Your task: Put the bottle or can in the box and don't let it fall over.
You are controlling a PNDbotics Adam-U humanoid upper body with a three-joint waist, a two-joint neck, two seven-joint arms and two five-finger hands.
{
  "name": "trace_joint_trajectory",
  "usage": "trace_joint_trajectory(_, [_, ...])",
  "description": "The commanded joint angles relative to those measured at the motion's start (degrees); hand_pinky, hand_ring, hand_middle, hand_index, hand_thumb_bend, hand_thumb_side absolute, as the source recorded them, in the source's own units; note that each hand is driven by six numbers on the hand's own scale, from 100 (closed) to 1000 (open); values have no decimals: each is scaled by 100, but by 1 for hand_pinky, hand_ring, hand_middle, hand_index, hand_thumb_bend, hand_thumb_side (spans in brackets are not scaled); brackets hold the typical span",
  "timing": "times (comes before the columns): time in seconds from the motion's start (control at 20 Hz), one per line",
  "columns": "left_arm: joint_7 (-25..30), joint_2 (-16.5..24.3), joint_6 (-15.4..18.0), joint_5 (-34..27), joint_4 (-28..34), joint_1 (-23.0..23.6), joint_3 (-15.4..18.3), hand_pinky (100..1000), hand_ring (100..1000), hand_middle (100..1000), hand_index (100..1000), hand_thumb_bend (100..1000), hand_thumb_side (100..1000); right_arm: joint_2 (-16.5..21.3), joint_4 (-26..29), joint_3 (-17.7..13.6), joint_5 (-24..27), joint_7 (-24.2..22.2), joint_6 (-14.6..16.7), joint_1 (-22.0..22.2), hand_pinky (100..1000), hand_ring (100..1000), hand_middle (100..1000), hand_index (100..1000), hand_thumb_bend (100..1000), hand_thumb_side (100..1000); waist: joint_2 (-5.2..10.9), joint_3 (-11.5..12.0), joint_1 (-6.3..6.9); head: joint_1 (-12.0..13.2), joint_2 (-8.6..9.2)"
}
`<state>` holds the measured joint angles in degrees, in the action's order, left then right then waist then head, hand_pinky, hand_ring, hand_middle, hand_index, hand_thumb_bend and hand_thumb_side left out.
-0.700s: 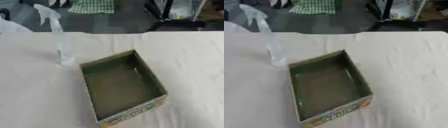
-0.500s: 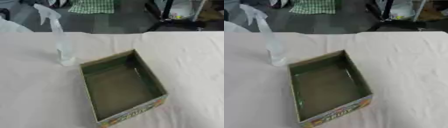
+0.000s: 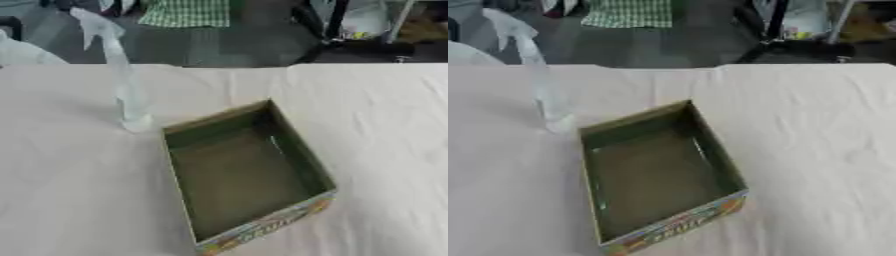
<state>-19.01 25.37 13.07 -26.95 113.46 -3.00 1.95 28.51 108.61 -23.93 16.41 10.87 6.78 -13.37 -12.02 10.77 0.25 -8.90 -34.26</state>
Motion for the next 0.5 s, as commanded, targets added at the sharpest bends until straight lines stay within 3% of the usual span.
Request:
trace_joint_trajectory(0.05, [63, 338, -74, 69, 113, -113, -77, 779, 1000, 940, 756, 762, 640, 166, 91, -5, 44, -9, 1, -39, 848, 923, 1000, 1000, 100, 689, 118, 16, 2, 14, -32])
trace_joint_trajectory(0.25, [100, 583, -267, -71, 113, -265, -243, 782, 1000, 958, 764, 763, 639, 174, 89, 10, 55, -8, 0, -36, 847, 922, 1000, 999, 100, 689, 165, 22, 3, 6, -51])
trace_joint_trajectory(0.5, [25, 753, -783, -669, 113, -616, -543, 786, 1000, 978, 803, 756, 644, 167, 85, 35, 73, -12, -13, -30, 847, 922, 1000, 999, 100, 689, 224, 34, 10, -4, -95])
